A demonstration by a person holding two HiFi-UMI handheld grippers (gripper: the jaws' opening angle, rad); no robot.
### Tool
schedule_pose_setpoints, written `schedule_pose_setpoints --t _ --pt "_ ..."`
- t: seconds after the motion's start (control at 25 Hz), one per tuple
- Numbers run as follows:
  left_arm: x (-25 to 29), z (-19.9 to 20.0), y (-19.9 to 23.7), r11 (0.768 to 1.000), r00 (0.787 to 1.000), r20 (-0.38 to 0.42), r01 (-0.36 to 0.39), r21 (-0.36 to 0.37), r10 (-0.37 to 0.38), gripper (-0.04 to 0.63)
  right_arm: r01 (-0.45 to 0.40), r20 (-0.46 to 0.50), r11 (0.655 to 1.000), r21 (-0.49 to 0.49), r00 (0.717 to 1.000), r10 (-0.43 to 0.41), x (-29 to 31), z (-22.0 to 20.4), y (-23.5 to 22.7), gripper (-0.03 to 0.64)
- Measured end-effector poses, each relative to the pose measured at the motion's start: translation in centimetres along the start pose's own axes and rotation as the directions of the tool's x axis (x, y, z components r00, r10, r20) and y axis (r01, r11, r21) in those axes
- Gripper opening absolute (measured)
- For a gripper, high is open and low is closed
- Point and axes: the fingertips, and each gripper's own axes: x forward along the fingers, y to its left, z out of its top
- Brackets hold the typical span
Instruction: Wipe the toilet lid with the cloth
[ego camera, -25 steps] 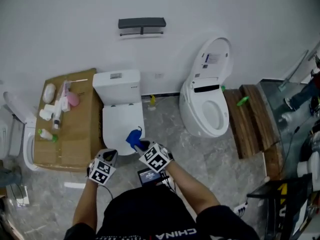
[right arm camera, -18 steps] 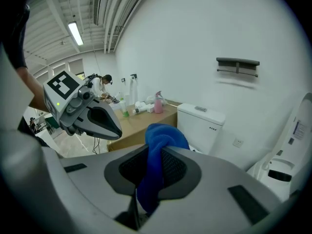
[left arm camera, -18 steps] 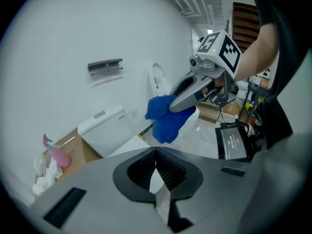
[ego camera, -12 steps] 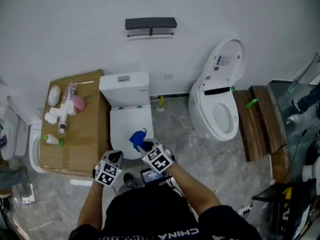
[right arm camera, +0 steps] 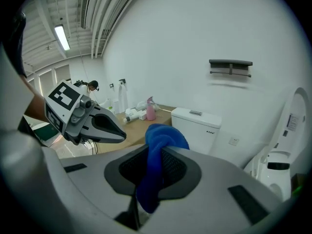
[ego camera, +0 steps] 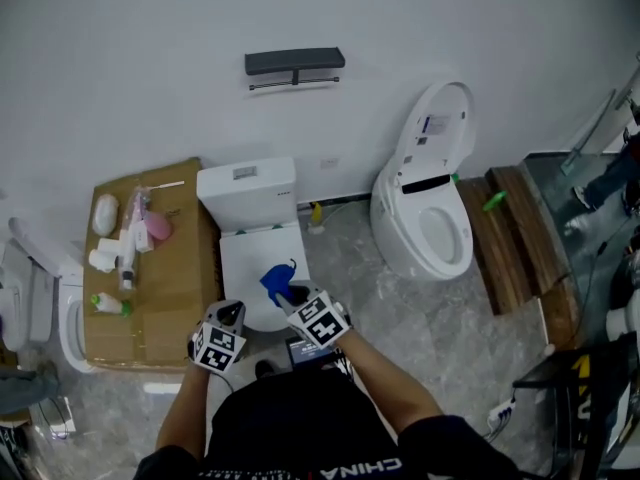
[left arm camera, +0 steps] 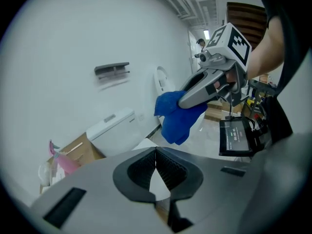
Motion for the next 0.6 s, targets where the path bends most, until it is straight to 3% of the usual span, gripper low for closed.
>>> schedule_pose_setpoints --t 0.6 --pt "0.5 -0.4 -0.4 1.0 1.0 -0.015 0.01 0.01 -0.009 0.011 -0.01 -0.039 1.0 0.009 0.999 0.01 -0.3 -1.2 -0.5 0.057"
